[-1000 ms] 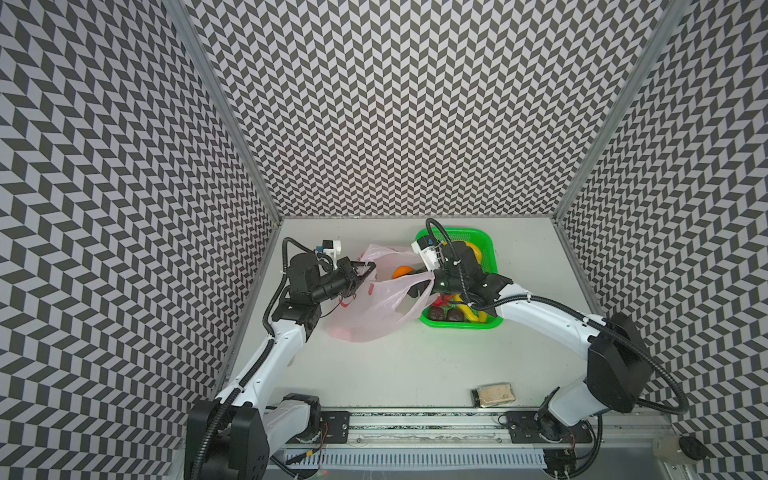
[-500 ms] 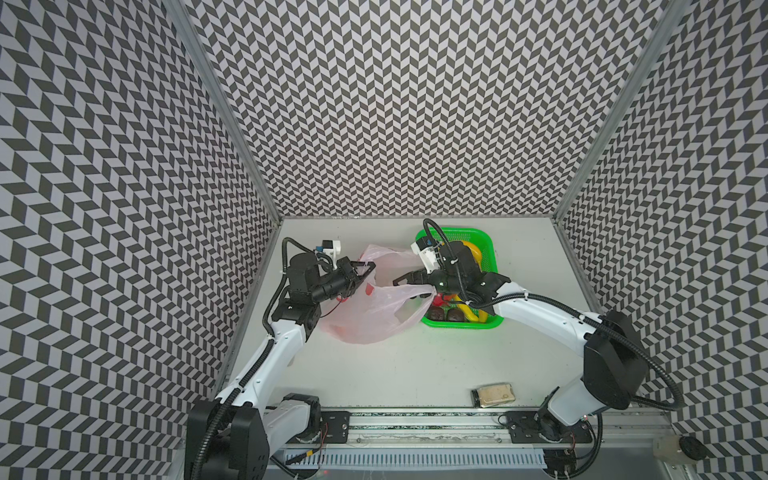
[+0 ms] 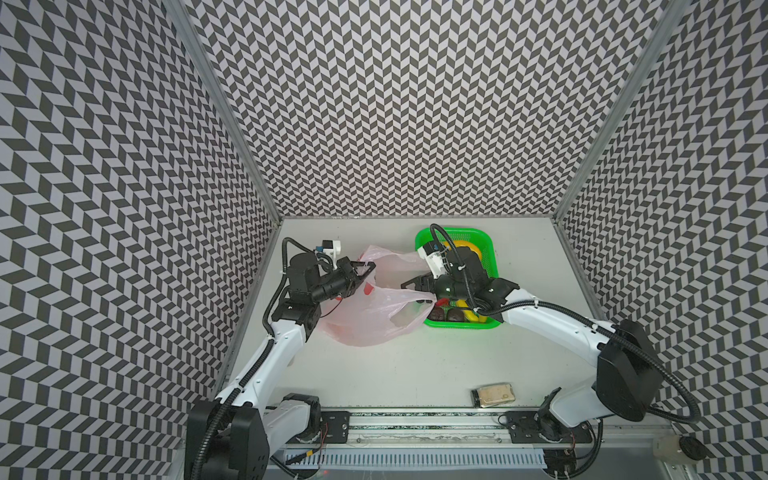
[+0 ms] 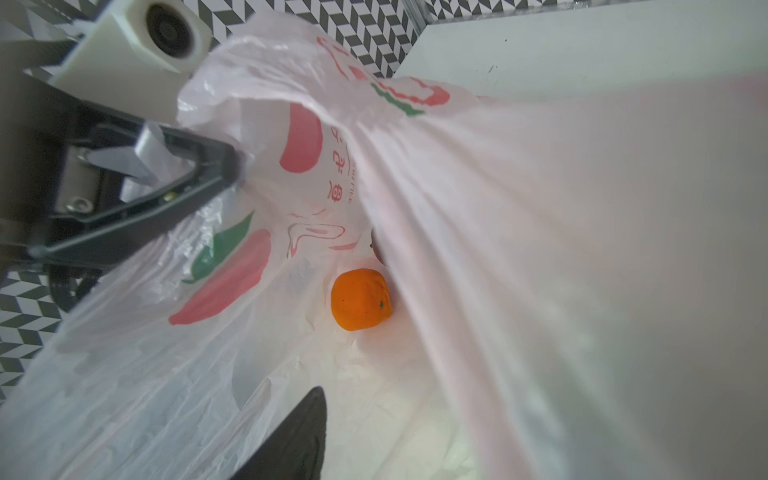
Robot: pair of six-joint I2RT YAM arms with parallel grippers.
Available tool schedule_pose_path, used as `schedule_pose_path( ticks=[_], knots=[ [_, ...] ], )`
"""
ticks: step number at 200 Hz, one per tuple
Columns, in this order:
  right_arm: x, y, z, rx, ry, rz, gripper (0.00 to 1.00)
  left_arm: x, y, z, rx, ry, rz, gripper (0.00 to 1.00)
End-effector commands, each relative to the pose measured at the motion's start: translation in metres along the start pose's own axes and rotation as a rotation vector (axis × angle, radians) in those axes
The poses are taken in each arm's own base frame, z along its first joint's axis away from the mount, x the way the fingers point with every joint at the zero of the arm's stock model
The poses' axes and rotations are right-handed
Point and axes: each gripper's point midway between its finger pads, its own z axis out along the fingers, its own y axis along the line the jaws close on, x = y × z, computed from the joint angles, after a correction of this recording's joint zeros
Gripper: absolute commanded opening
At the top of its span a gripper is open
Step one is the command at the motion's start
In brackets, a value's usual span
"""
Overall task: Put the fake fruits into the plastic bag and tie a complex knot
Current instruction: 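Lower the orange into the pink bag and open the right gripper, then withdraw the right gripper from the bag back over the basket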
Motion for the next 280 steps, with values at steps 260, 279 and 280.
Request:
schedule_pose_path(
  ticks=[260, 279, 280],
  knots=[
    [-0.039, -0.062, -0.185, 0.304, -0.199, -0.033, 0.99, -0.006, -0.017, 0.003, 0.052, 0.001, 0.041, 0.0],
    [-0.049, -0.079, -0.197, 0.353, -0.211, -0.011, 0.99, -0.006, -0.017, 0.003, 0.052, 0.001, 0.041, 0.0],
    [-0.049, -0.08, -0.197, 0.356, -0.211, -0.009, 0.99, -0.006, -0.017, 0.003, 0.052, 0.002, 0.041, 0.0]
  ],
)
